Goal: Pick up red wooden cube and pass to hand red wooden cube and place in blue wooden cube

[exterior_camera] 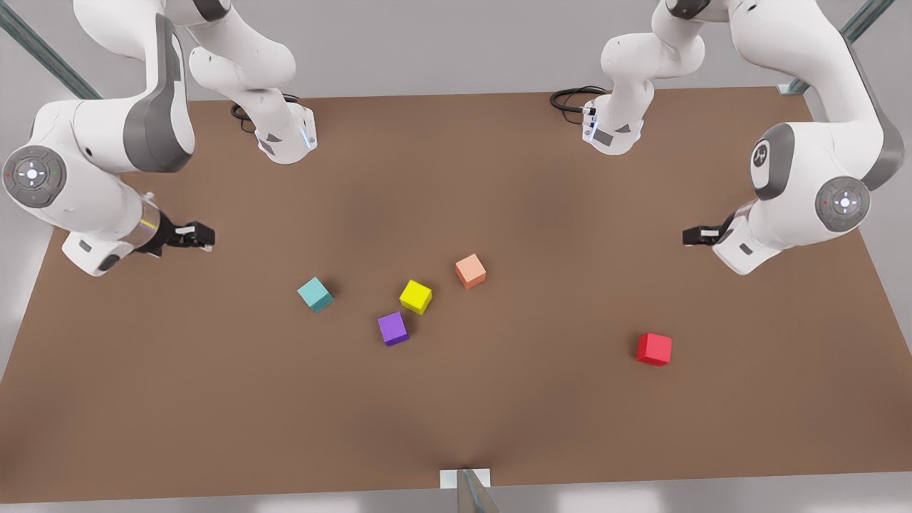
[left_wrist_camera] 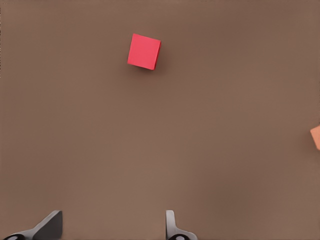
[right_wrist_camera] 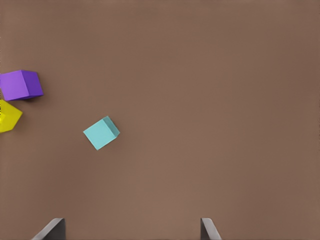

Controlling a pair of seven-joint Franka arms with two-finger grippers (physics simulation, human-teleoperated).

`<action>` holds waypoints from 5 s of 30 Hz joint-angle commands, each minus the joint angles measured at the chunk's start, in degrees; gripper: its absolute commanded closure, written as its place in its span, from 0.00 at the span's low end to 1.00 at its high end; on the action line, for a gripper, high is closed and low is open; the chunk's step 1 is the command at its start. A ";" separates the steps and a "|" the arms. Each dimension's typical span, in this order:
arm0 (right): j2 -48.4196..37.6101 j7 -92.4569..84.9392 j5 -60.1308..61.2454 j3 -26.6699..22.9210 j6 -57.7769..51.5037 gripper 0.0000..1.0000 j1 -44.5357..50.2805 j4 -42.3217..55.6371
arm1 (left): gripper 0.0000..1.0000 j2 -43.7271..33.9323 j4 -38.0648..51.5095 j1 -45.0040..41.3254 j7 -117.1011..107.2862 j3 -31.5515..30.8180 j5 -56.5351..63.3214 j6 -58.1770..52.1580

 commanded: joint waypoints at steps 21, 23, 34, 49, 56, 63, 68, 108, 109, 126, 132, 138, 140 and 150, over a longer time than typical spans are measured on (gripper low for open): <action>0.48 -1.65 1.50 -0.18 5.58 0.00 -1.24 -1.33 | 0.00 27.38 -3.19 1.40 20.06 0.29 -0.03 42.63; 0.48 -1.65 1.50 -0.18 5.67 0.00 -1.24 -1.42 | 0.00 28.96 -0.90 1.40 19.89 0.29 0.06 44.04; 0.57 -1.65 1.50 -0.18 5.67 0.00 -1.24 -1.95 | 0.00 32.39 -0.20 0.79 19.71 0.29 0.06 45.80; 0.66 -1.65 1.59 -0.18 5.75 0.00 -1.59 -2.65 | 0.41 35.82 -0.20 0.87 15.06 0.38 -0.03 46.33; 15.49 -52.51 24.58 0.34 2.43 0.00 -2.47 2.62 | 0.41 33.27 16.50 0.87 -19.91 -19.73 -16.34 12.40; 36.42 -84.18 63.36 4.56 -0.13 0.00 -0.80 8.95 | 0.41 46.53 19.05 -0.71 -16.59 -34.60 -55.57 29.45; 40.03 -102.97 76.21 4.56 11.72 0.00 5.53 9.13 | 0.41 50.14 23.35 -6.51 -15.44 -36.45 -57.16 40.70; 42.14 -126.02 90.80 4.56 22.36 0.00 13.53 7.46 | 0.41 53.66 25.20 -7.74 23.49 -37.59 -61.55 44.13; 42.58 -126.02 91.59 4.56 22.45 0.00 13.88 7.46 | 0.41 53.66 25.20 -7.83 23.49 -37.59 -61.55 44.22; 43.28 -125.84 92.91 4.56 23.33 0.28 14.76 8.25 | 0.00 53.48 24.76 -7.13 22.79 -37.59 -65.51 44.31; 41.17 -120.84 82.20 -0.18 22.63 0.28 13.71 8.34 | 0.00 53.22 23.53 4.83 22.44 -37.59 -59.18 29.72; 32.83 -56.18 28.34 -9.15 13.68 0.27 12.29 7.99 | 0.00 36.53 30.39 12.47 1.08 -37.86 20.84 -4.81; 30.80 -39.72 13.99 -9.50 9.89 0.26 15.02 7.54 | 0.00 28.53 30.30 17.40 -10.07 -37.77 22.56 -12.64; 11.29 -9.39 0.10 -9.41 42.40 0.27 20.73 -30.06 | 0.00 4.34 8.67 -3.43 -0.15 -2.00 1.36 -0.43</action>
